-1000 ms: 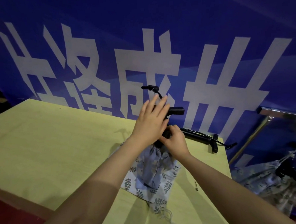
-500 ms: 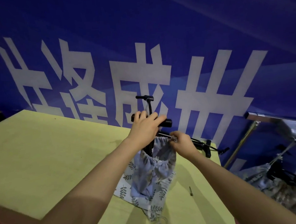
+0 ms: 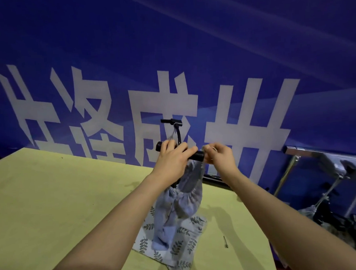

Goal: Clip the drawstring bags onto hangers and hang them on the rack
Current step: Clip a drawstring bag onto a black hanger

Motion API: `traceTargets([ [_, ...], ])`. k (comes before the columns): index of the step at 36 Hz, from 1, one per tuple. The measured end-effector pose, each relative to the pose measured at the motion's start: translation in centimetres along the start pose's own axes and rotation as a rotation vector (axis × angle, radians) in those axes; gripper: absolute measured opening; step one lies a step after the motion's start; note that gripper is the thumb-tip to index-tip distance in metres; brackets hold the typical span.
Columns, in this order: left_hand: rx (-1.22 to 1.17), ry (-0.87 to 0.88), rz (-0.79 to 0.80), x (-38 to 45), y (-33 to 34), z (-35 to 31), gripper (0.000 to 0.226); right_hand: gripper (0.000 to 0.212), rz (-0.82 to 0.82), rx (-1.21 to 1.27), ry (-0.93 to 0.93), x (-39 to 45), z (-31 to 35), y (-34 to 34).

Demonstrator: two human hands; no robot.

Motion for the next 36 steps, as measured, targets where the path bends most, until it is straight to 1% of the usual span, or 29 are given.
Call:
traceTargets([
  [1,0.0,0.005,0.005,0.1,-0.1,-0.1,0.044,0.016,0.005,0.065,0.013,0.0,0.4,0.0],
  [3,0.009,0.028,0.026,0.4,-0.2,-0.2,0.046,0.014,-0.02,0.098,-0.009,0.1,1.9,-0.4],
  [6,0.011,0.067,0.073,0.3,0.4,-0.1,0.051,0.017,-0.087,0.042,-0.113,0.1,4.8,-1.2],
  [8,-0.002,0.077,0.085,0.0,0.8,0.1,0.05,0.017,-0.105,0.003,-0.17,0.0,6.4,-1.4],
  [12,-0.058,0.064,0.141,-0.6,1.6,0.7,0.04,0.018,-0.051,-0.03,-0.225,-0.9,8.0,-0.6],
  [14,-0.115,0.021,0.175,-1.1,1.9,1.0,0.038,0.017,-0.037,-0.024,-0.233,-1.1,8.1,0.0],
  [15,-0.143,-0.012,0.179,-1.3,2.0,1.1,0.043,0.017,-0.041,-0.024,-0.241,-1.2,8.1,0.2],
  [16,-0.173,-0.049,0.162,-1.5,1.9,1.1,0.047,0.017,-0.046,-0.031,-0.25,-1.3,8.2,0.3],
  [17,-0.206,-0.105,0.132,-1.6,1.8,1.4,0.046,0.017,-0.049,-0.04,-0.259,-1.4,8.4,0.4],
  [19,-0.271,-0.237,0.057,-1.5,1.2,1.9,0.038,0.017,-0.034,-0.045,-0.282,-1.7,8.9,0.7],
  [21,-0.328,-0.343,-0.004,-1.2,0.7,2.2,0.036,0.015,-0.012,-0.068,-0.317,-2.1,9.7,1.1],
  [23,-0.365,-0.4,0.004,-0.8,0.9,2.3,0.043,0.014,-0.001,-0.116,-0.358,-2.4,10.4,1.6],
  [24,-0.385,-0.417,0.01,-0.5,1.0,2.4,0.045,0.014,-0.002,-0.139,-0.374,-2.5,10.6,1.8],
  [28,-0.408,-0.457,0.03,0.1,1.6,2.6,0.038,0.012,-0.027,-0.155,-0.436,-3.0,11.2,2.1],
  [32,-0.365,-0.44,0.029,0.0,1.9,2.5,0.034,0.015,-0.121,-0.119,-0.466,-3.2,11.3,1.3],
  [36,-0.321,-0.437,0.043,-0.2,1.8,2.8,0.033,0.014,-0.203,-0.163,-0.505,-3.3,11.6,1.0],
])
Point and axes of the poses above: each hand's wrist, its own x-axis towards the middle knuckle, its own y-axis out of the palm, z = x × y, the point moved 9 cm from there along x, towards the middle knuckle, and after that the axes turned 12 degrees about y, right-handed, at the moved point
